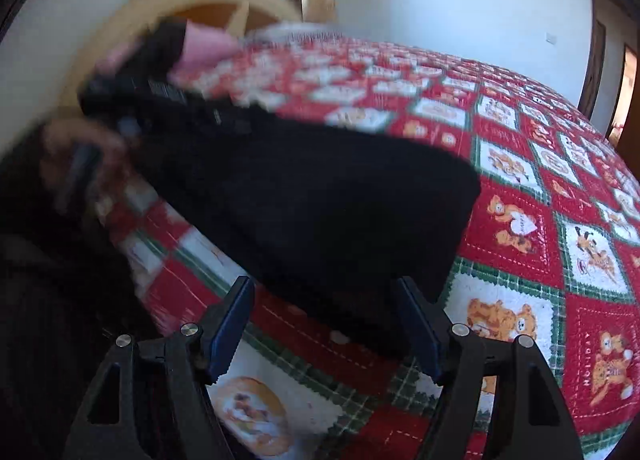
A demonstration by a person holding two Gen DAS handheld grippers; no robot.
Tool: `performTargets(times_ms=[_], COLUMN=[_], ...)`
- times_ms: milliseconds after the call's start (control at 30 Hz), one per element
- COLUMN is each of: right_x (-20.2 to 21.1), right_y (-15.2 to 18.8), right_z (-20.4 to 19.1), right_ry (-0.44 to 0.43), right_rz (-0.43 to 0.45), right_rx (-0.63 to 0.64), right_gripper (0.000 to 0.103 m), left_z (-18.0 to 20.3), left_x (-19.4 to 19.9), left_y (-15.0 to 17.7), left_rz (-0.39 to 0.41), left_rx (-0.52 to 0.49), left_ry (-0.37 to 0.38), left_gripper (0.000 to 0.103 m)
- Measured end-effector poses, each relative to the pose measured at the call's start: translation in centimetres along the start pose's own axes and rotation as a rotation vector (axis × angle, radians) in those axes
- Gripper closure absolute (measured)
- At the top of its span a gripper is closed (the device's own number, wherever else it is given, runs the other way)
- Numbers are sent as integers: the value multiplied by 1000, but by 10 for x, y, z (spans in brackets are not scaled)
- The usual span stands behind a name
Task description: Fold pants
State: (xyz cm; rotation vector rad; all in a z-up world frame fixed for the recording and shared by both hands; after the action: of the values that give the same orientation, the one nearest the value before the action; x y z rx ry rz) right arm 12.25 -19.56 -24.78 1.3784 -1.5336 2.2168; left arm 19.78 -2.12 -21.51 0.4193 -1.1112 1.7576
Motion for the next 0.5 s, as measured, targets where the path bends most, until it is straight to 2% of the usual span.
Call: performTargets(times_ms=[33,133,267,333,400,500], right_x=[1,10,32,30,12,-30], right_y=[0,-4,-27,-42,-51,-46], right_z=[-3,1,-5,-19,-30,-35], right_ry=[7,-34,-140,-162,-155,-158], right_rz=[4,31,141,162,129,-13], right_rx=[13,-44,-136,-125,-118,-135], right_gripper=[29,29,29,29,29,28], left_z=[1,1,-2,-5,-8,-11], left_x=[1,7,18,20,20,21], left_y=[0,-1,-1,-1,-1,0], left_rz=[0,18,66,80,82,87], left_rx=[-12,-58,-119,-137,-138,-132], left_ry=[-8,-45,-131,-161,-165,-159], left_gripper=[80,66,41,40,40,40])
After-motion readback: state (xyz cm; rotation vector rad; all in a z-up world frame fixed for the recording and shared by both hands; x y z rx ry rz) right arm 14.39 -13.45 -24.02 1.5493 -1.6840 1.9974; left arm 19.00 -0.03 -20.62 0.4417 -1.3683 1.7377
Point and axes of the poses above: each gripper's, at about its wrist camera, not at the fingertips, and x roughly against the way its jaws point, z to its right, y to its underside, the point moved 6 cm from there along -x, roughly the way its jaws point, and after that the axes turned 2 degrees about -y, right-handed, at the moved point
